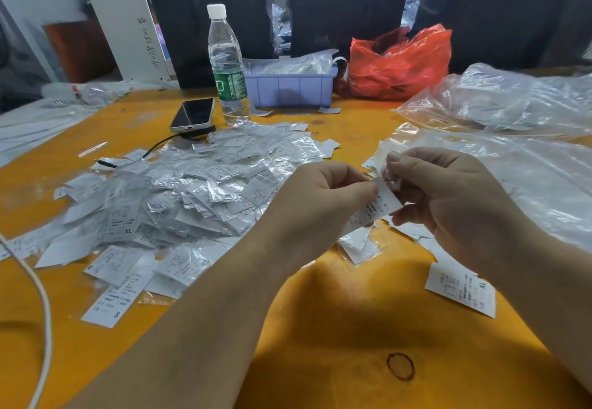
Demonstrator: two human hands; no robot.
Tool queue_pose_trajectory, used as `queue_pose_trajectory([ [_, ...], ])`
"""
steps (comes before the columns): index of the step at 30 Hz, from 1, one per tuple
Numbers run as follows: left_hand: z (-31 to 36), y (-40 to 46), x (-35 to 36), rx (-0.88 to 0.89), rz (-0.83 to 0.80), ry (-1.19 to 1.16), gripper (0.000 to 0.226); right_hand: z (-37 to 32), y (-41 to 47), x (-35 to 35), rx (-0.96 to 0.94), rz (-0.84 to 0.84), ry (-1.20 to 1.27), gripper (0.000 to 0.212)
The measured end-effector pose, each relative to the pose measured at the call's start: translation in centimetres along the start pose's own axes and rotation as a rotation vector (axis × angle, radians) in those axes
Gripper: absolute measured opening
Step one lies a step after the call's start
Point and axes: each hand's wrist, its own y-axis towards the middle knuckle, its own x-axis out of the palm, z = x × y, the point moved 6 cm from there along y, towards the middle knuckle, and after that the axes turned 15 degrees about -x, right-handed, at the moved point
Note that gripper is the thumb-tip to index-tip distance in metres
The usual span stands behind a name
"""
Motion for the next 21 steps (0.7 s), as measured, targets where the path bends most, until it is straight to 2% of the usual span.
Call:
queue_pose_trajectory([
  [6,0.3,-0.2,-0.1,0.051,0.072,0.056,0.017,-0.4,-0.1,0.4,-0.025,-0.027,-0.035,0.033],
  [11,0.1,0.0,-0.7,0.037,0.157,0.068,0.016,-0.7,-0.3,0.5,-0.06,-0.047,-0.078,0.026],
  [21,0.4,-0.2,-1.1,0.046,0.182,0.016,0.018,-0.8,-0.3,0.8,-0.076,-0.088,-0.089,0.018],
])
